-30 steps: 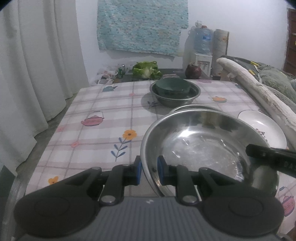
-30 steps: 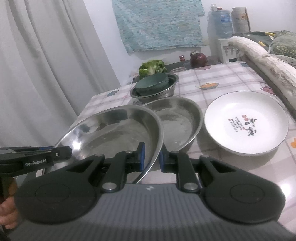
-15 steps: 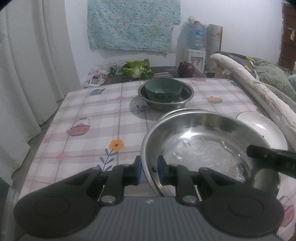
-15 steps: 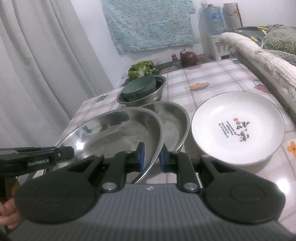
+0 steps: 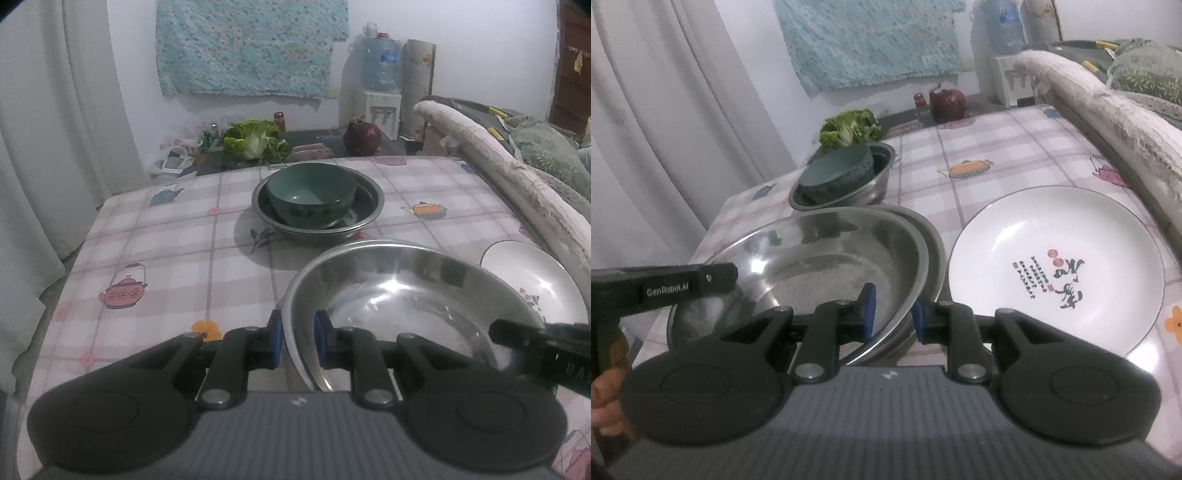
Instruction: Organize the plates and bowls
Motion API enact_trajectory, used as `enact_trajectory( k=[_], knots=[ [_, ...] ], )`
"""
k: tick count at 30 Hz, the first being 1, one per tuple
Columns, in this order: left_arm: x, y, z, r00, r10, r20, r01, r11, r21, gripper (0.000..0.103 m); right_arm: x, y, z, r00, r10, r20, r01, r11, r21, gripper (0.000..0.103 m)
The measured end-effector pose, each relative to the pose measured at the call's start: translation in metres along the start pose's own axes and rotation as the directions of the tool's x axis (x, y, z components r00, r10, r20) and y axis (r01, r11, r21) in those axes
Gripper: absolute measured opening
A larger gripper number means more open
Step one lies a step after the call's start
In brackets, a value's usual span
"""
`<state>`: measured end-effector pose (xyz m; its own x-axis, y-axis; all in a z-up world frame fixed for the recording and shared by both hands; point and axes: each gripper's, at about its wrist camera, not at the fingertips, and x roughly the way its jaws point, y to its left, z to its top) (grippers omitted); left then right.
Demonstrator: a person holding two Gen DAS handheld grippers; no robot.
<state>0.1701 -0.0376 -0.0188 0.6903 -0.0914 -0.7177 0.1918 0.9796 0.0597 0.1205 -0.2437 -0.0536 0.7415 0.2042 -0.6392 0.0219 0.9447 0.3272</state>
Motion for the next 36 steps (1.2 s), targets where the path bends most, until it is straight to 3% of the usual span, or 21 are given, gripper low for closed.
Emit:
enact_trajectory(
  k=[17, 36],
  knots=[
    [0.024, -0.008, 0.003, 0.999, 0.004, -0.035, -0.004, 1.000, 0.018, 0.019, 0.026, -0.013, 0.005, 0.998, -0.023, -0.064, 0.024, 1.000, 0.015, 0.023],
    [0.035, -0.007, 0.002, 0.999, 0.003, -0.049, -0.003, 1.000, 0.016, 0.019, 0.031, -0.014, 0.007, 0.997, -0.032, -0.069, 0.033, 0.999, 0.006, 0.025]
  ],
)
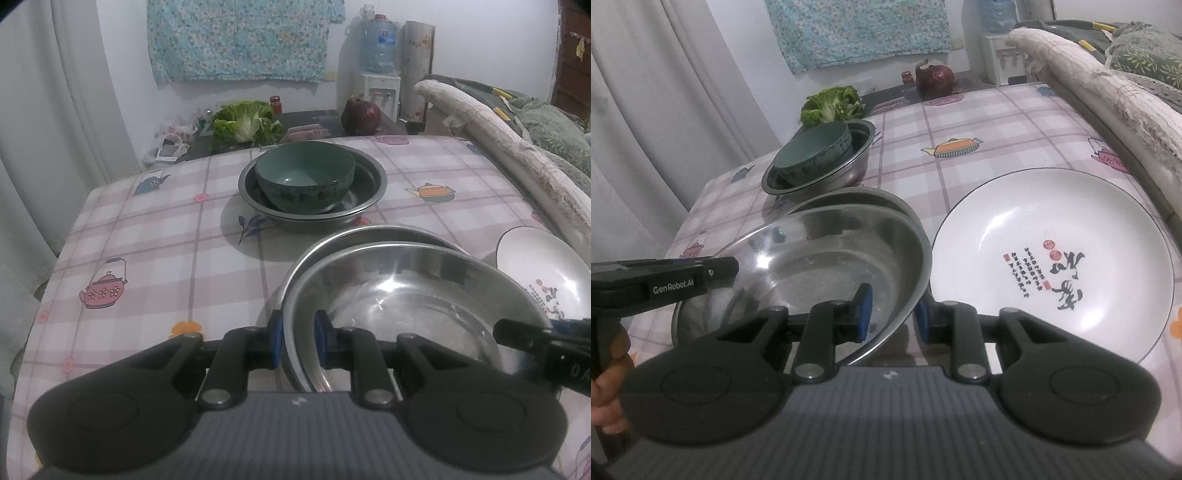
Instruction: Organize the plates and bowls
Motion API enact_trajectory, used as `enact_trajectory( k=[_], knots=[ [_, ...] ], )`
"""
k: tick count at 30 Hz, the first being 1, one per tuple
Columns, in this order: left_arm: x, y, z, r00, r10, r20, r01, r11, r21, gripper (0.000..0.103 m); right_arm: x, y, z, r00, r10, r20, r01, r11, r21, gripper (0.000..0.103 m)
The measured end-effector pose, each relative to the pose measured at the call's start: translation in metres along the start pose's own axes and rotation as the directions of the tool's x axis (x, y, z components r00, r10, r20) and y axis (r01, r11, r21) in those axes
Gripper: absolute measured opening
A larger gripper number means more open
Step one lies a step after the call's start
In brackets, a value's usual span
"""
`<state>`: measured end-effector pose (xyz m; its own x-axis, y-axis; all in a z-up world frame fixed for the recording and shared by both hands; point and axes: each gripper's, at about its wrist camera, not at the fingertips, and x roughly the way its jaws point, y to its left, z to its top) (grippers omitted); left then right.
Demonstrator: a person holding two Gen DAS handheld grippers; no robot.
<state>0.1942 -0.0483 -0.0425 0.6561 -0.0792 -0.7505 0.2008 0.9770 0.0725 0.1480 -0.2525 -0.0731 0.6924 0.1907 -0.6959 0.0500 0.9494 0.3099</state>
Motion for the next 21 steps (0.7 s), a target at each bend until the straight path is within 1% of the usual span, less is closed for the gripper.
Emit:
enact_trajectory(
  k=[21],
  knots=[
    [0.0072, 0.0011, 0.0003, 1.000, -0.006, -0.018, 0.006, 1.000, -0.011, 0.019, 0.0029, 0.0018, 0.0040, 1.000, -0.007, 0.002, 0.007, 1.000, -0.014, 0.031]
  ],
)
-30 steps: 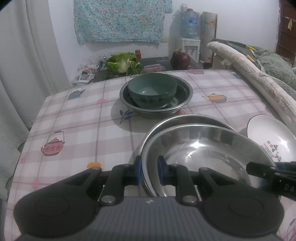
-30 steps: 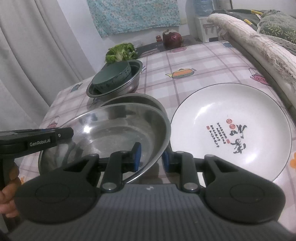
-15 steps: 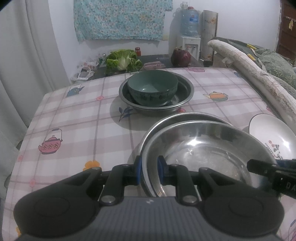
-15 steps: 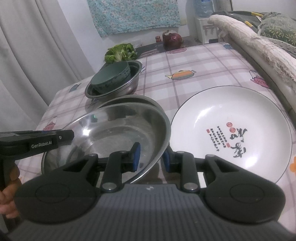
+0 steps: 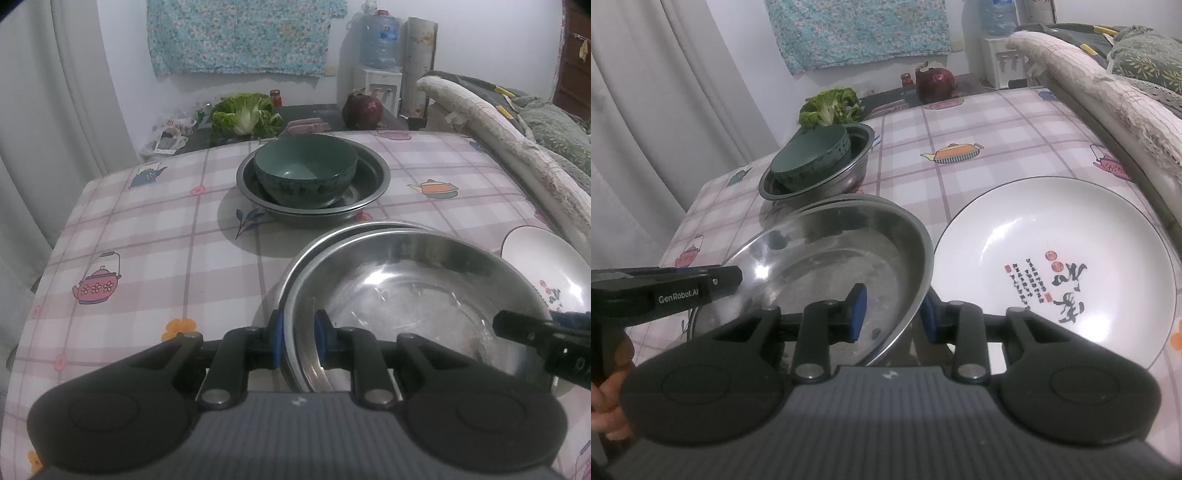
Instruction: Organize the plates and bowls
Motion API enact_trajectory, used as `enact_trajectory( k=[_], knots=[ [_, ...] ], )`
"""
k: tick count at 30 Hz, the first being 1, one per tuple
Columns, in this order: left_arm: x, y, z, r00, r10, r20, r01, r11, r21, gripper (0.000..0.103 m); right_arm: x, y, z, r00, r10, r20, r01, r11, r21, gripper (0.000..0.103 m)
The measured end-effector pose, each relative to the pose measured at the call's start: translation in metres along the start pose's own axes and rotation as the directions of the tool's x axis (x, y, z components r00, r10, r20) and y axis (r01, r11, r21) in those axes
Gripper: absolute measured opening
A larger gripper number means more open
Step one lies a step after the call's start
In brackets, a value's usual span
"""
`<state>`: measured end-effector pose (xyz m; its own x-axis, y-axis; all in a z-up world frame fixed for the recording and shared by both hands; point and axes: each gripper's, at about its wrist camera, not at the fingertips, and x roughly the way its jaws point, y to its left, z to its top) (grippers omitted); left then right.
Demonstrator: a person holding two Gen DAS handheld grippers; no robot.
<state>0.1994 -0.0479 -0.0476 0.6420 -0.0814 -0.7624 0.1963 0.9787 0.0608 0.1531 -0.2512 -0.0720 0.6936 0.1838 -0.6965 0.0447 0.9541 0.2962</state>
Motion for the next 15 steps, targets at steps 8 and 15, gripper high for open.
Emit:
enact_trajectory(
  k=[8, 15],
  knots=[
    [0.0038, 0.0018, 0.0008, 1.000, 0.004, -0.005, -0.004, 1.000, -0.006, 0.020, 0.0006, 0.0003, 0.0045, 1.000, 0.004, 0.001, -0.004, 1.000, 0.006, 0.034],
    [0.0009, 0.0005, 0.0035, 1.000, -0.005, 0.014, 0.005, 1.000, -0.002, 0.020, 0.0022, 0.0033, 0.0090, 1.000, 0.001, 0.009, -0.001, 1.000, -0.002, 0.042]
  ],
)
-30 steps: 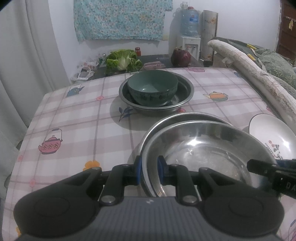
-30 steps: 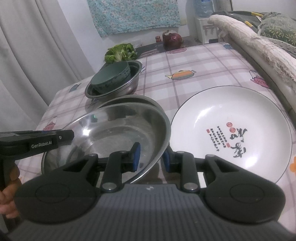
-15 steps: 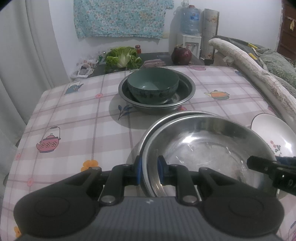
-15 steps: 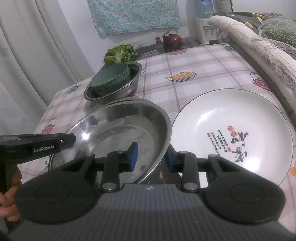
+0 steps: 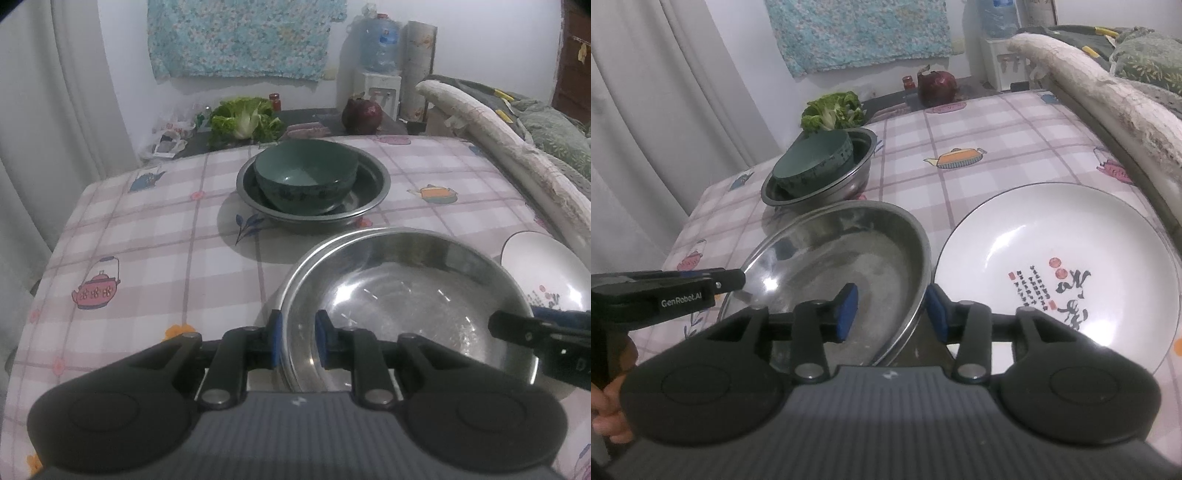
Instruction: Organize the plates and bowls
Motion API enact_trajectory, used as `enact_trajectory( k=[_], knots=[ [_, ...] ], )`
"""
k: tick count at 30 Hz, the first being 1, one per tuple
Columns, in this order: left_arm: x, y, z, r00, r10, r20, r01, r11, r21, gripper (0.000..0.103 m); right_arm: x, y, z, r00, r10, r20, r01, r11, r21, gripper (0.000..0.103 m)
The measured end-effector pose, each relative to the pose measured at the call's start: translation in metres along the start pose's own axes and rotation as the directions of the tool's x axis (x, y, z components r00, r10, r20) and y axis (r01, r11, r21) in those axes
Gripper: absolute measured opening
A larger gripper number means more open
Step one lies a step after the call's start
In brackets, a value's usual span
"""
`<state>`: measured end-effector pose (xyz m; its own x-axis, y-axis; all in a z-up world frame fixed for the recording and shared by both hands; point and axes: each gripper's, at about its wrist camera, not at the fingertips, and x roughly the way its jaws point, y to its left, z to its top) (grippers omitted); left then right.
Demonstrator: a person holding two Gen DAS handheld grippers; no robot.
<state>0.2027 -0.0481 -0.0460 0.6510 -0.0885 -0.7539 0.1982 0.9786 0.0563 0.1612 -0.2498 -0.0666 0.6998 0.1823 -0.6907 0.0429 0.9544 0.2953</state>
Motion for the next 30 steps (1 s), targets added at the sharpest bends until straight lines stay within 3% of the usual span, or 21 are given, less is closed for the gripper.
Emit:
enact_trajectory(
  k=[4, 9, 15, 19, 22, 30],
  knots=[
    [-0.001, 0.001, -0.001, 1.000, -0.009, 0.010, 0.010, 1.000, -0.007, 0.021, -0.002, -0.001, 0.000, 1.000, -0.007, 0.008, 0.007, 1.000, -0.007, 0.042],
    [-0.002, 0.005, -0.005, 1.000, -0.022, 0.014, 0.022, 1.000, -0.016, 0.032, -0.015, -0.007, 0.006, 0.997, -0.020, 0.072, 0.021, 1.000, -0.020, 0.043],
    [0.009, 0.003, -0.008, 1.000, -0.010, 0.002, 0.010, 1.000, -0.005, 0.032, -0.013, -0.021, 0.029, 0.996, -0.022, 0.090, 0.023, 1.000, -0.011, 0.044],
    [0.016, 0.007, -0.010, 1.000, 0.027, -0.016, -0.027, 1.000, 0.005, 0.019, -0.010, -0.026, 0.042, 0.995, -0.004, 0.102, 0.003, 1.000, 0.010, 0.044],
    [0.016, 0.018, -0.013, 1.000, -0.006, -0.018, 0.006, 1.000, -0.026, 0.019, -0.010, -0.031, 0.045, 0.993, -0.002, 0.117, -0.003, 0.999, 0.040, 0.044],
    [0.005, 0.041, -0.029, 0.999, 0.028, -0.026, -0.028, 1.000, -0.009, 0.026, -0.004, -0.028, 0.028, 0.996, 0.023, 0.088, -0.029, 0.997, 0.070, 0.044]
  ],
)
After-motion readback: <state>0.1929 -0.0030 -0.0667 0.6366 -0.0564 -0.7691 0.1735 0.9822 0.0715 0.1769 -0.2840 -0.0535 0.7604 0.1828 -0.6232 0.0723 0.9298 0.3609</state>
